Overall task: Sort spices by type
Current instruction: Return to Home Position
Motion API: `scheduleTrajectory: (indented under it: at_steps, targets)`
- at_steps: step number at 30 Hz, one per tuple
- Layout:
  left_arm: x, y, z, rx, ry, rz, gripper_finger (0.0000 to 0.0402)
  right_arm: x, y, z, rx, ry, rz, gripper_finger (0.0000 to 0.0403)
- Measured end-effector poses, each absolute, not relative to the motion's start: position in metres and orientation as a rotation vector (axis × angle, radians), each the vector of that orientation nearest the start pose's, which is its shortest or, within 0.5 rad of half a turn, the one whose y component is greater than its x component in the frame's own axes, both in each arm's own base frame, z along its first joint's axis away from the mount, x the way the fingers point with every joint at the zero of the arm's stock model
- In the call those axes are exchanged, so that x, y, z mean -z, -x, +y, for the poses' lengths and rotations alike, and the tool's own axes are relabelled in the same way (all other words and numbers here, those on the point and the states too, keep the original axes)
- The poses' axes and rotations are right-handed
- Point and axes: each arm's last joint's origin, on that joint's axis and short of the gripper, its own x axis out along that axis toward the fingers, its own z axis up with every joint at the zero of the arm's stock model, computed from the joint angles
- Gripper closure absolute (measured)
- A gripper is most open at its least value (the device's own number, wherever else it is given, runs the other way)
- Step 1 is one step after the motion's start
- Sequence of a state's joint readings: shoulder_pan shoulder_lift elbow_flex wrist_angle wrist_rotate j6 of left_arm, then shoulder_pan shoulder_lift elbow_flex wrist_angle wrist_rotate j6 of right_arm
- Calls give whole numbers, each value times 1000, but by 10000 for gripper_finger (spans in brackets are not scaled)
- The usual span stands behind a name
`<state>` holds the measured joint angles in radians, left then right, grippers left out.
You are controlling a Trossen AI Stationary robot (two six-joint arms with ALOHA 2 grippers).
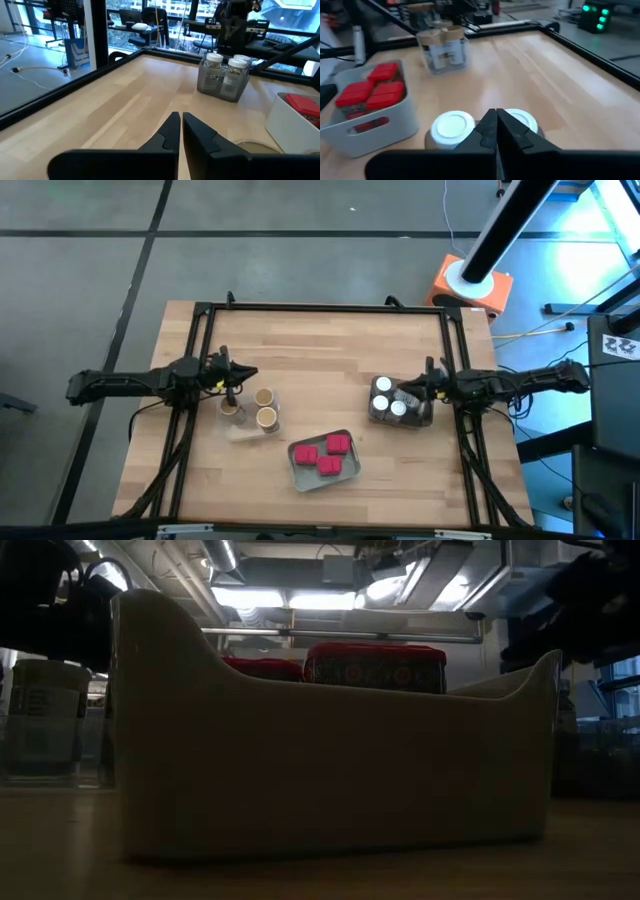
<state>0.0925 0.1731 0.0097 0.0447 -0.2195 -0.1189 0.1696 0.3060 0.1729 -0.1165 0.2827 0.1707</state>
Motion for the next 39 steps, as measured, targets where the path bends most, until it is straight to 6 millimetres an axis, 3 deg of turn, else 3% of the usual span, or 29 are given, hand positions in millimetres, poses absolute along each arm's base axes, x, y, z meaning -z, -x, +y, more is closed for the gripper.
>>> scheduleTrajectory:
  at_steps: [6,14,19,28,33,39]
  targets:
    - [-158,-105,16,-317,100,93,396,-183,-102,12,14,-110,203,396]
    - [-158,-105,16,-317,96,94,396,-183,-85,10,-21,-118,146,396]
    - [-158,-105,16,-316,97,92,396,-173,-89,11,-15,-107,149,396]
    - [-158,-105,16,-316,67,91,396,-174,-90,12,-43,-75,122,396]
    - [-158,-105,16,-313,11,100,396,-175,-90,15,-163,-29,100,396]
    - [-158,-105,16,-314,12,100,396,-173,-91,15,-151,-9,88,396]
